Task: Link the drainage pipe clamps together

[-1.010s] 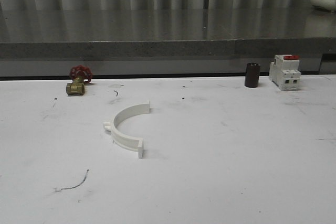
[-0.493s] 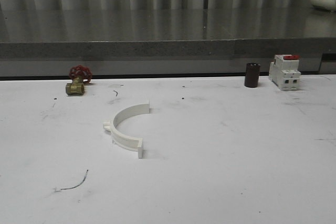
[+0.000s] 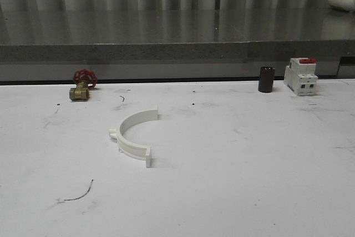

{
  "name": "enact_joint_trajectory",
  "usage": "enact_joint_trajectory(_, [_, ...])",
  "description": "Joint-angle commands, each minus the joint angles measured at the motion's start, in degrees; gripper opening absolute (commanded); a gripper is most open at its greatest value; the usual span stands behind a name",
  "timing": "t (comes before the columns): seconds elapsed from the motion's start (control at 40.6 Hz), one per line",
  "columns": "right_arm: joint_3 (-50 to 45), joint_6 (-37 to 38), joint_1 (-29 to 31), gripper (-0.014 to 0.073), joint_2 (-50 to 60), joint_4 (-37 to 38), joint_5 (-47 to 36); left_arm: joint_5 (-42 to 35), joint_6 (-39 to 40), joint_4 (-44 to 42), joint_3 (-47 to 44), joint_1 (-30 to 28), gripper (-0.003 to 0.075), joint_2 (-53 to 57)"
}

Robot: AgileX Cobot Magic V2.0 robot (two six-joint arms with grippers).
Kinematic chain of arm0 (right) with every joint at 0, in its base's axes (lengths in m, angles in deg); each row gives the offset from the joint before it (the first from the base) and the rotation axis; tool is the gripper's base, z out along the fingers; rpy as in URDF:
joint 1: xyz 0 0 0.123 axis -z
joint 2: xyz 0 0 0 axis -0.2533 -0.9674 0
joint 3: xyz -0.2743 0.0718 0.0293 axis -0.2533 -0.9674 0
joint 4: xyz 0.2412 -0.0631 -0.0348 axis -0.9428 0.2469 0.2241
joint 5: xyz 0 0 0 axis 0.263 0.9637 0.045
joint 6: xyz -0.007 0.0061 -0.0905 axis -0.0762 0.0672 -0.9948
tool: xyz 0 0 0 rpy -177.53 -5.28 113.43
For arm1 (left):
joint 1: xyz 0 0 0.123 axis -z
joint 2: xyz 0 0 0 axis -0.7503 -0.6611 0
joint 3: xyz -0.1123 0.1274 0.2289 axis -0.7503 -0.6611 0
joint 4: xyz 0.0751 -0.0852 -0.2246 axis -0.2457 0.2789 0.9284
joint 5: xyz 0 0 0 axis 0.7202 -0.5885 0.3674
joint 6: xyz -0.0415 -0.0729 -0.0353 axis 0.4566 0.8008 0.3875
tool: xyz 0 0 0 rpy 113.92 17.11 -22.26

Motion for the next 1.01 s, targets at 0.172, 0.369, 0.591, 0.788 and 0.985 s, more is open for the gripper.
enact_joint_trajectory(0.172, [2.09, -0.31, 0.4, 0.0591, -0.81, 0.54, -4.62, -4.41, -0.01, -0.1, 1.49, -0.09, -0.002, -0.46])
enact_joint_trajectory(0.369, [3.41, -0.26, 0.4, 0.0591, -2.79, -1.04, -5.53, -4.41, -0.01, -0.1, 1.49, -0.09, -0.002, -0.46])
enact_joint_trajectory(0.591, [14.64, -0.26, 0.4, 0.0591, -20.43, -0.88, -2.92, -4.41, -0.01, -0.1, 1.49, -0.09, -0.002, -0.46])
enact_joint_trajectory(0.788, [26.63, -0.26, 1.39, 0.0591, -37.6, 0.4, 1.29, -4.41, -0.01, -0.1, 1.49, -0.09, -0.002, -0.46])
enact_joint_trajectory(0.985, [35.9, -0.26, 9.57, 0.0591, -51.5, 1.63, 8.9, -4.41, -0.01, -0.1, 1.49, -0.09, -0.002, -0.46])
